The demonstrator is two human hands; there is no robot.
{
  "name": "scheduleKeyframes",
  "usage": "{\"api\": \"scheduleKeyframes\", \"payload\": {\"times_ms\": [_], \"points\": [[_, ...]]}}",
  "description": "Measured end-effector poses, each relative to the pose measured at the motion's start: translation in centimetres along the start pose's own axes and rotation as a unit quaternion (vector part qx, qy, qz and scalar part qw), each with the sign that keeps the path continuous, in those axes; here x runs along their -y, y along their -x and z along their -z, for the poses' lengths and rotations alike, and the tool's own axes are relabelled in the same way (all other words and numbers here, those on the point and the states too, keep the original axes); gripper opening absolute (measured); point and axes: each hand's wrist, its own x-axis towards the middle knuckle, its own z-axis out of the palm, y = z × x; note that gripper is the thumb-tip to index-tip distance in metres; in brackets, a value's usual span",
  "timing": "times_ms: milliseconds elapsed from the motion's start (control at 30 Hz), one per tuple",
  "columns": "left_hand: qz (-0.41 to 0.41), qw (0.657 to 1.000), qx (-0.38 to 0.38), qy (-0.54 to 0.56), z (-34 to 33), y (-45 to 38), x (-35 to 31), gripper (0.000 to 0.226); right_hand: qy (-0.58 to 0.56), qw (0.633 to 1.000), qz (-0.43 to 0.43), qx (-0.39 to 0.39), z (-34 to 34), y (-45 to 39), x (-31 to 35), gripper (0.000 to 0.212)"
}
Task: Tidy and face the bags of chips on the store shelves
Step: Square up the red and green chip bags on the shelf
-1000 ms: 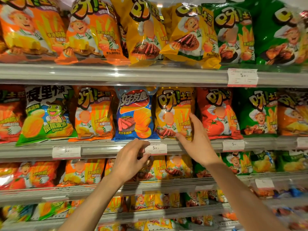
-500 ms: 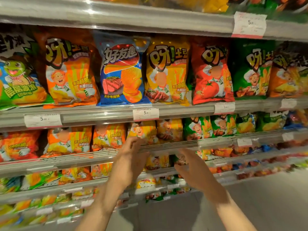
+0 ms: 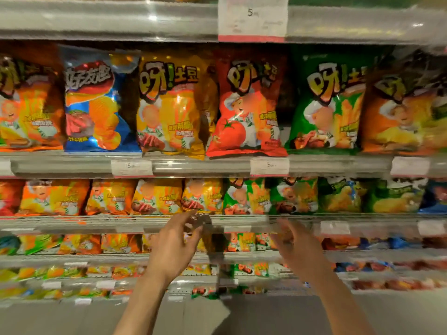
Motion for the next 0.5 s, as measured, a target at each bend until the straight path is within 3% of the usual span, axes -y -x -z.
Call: {"api": "scheduleKeyframes", "payload": {"times_ms": [200, 500], "points": [[-0.026, 0.998, -0.015, -0.048, -2.2, -1.7, -6.8, 0.048, 0.006, 0.999, 0.049, -0.002, 6.8, -3.5, -4.2, 0.042], [-0.129, 0.989, -0.055, -0.055, 0.2, -5.2, -11.5, 0.042, 0.075, 0.992, 0.088, -0.056, 12.0, -6.1, -2.7, 0.033]]}}
